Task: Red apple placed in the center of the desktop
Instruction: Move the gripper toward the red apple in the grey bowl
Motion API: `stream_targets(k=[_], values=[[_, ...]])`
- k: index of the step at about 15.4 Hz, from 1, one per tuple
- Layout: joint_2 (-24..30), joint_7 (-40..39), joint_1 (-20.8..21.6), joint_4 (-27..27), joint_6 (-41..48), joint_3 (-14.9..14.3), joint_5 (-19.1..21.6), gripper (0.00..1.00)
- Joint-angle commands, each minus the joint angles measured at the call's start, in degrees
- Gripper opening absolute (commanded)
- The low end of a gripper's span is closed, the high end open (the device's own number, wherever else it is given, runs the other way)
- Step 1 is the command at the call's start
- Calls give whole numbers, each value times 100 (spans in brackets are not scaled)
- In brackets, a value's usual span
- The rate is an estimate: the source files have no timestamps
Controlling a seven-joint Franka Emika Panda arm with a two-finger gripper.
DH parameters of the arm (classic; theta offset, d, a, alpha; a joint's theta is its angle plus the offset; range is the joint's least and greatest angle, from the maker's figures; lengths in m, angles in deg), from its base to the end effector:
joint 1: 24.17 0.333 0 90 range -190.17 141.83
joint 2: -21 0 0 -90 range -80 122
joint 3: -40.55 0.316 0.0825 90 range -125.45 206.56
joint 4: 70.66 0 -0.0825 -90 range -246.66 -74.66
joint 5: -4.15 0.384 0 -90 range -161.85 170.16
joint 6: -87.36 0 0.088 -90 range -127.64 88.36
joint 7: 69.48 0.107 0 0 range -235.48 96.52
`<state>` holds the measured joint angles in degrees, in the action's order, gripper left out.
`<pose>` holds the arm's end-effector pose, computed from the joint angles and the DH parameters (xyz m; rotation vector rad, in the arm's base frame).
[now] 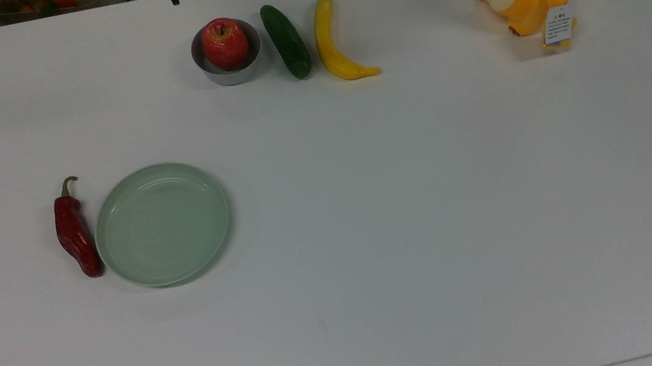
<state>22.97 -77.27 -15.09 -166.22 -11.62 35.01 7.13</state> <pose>0.5564 0.0383 0.6117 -3.0723 -0.2958 -0.1481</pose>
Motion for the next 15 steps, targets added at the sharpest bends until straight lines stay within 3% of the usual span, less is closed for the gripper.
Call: stream_targets(k=[1,6,9,15], values=[[101,-1545,-38,-234,633,-87,-61,100],[233,-2375,-82,-541,1389,-87,-78,100],[602,-2482,-73,-1296,1443,-87,-87,100],[734,-2446,-73,-2167,1190,-87,-166,100]])
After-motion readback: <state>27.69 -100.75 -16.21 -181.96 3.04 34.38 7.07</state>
